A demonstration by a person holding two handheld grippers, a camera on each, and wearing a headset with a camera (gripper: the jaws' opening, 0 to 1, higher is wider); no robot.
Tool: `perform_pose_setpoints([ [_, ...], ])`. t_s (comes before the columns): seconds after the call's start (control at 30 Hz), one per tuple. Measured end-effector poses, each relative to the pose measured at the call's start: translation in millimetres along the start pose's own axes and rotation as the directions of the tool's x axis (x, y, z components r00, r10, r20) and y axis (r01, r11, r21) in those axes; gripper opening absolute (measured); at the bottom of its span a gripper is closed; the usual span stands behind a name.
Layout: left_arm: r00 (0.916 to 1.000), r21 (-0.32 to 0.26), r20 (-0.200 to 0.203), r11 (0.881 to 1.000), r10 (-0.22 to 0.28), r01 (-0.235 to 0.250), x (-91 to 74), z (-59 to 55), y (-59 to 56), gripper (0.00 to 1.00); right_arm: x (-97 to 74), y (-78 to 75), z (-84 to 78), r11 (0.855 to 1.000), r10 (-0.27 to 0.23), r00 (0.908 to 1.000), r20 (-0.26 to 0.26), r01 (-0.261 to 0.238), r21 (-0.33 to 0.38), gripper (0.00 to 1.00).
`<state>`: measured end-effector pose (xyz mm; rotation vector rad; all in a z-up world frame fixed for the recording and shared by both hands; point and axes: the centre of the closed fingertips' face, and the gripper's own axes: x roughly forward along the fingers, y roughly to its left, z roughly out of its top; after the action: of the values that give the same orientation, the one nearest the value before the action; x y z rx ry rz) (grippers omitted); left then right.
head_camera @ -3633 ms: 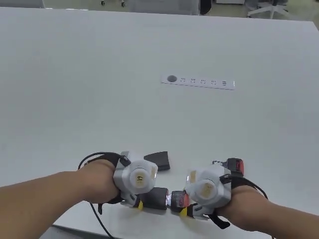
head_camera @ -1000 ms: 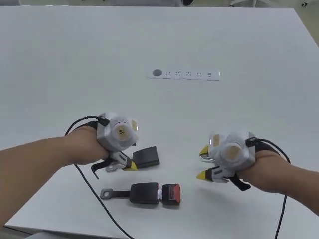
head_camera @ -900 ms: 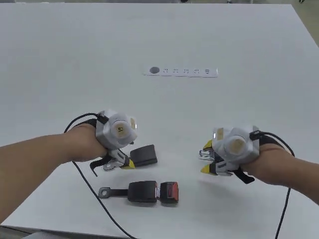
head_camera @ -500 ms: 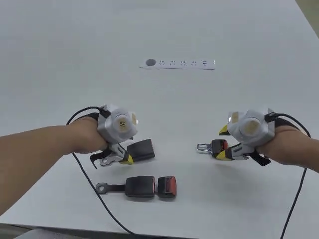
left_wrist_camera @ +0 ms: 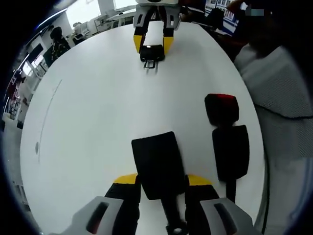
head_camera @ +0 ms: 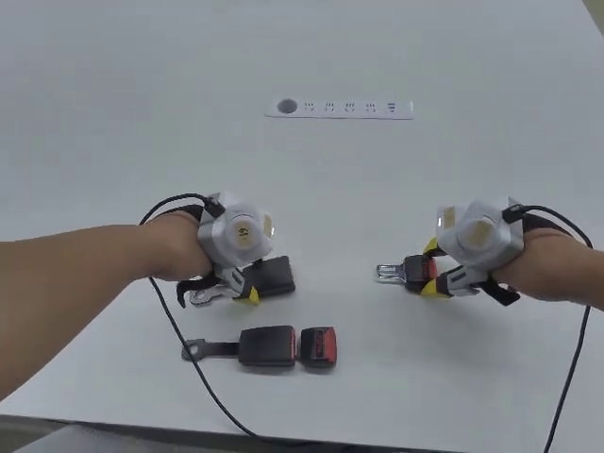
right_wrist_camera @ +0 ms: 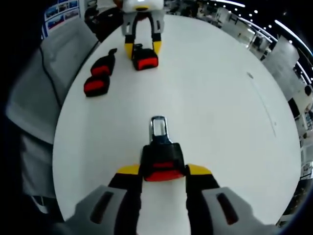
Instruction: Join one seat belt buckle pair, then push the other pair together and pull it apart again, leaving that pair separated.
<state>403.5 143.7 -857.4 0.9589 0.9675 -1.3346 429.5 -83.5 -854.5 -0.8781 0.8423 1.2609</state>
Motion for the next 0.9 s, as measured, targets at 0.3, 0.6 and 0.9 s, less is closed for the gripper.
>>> perform_pose_setpoints([
  [0.3,0.9995,0.028,-0.026,0.999,-0.019,0.02,1.1,0.5,-2.2,0.35,0.4,0.5,0.9,1.0,0.019,0.9998,-0.007,-0.019,-0.013,0.33],
  [0.6,0.9996,0.023,-0.025,1.0,-0.012,0.013,1.7,0.5,-2.9,0.35,3.3,-0.3,6.8,1.0,0.006,1.0,0.001,-0.006,-0.028,0.33],
  [0.9,0.9991,0.023,-0.04,1.0,-0.012,0.013,2.8,1.2,-2.5,0.35,12.1,5.9,27.6,1.0,0.014,0.9995,0.027,-0.014,-0.023,0.33],
])
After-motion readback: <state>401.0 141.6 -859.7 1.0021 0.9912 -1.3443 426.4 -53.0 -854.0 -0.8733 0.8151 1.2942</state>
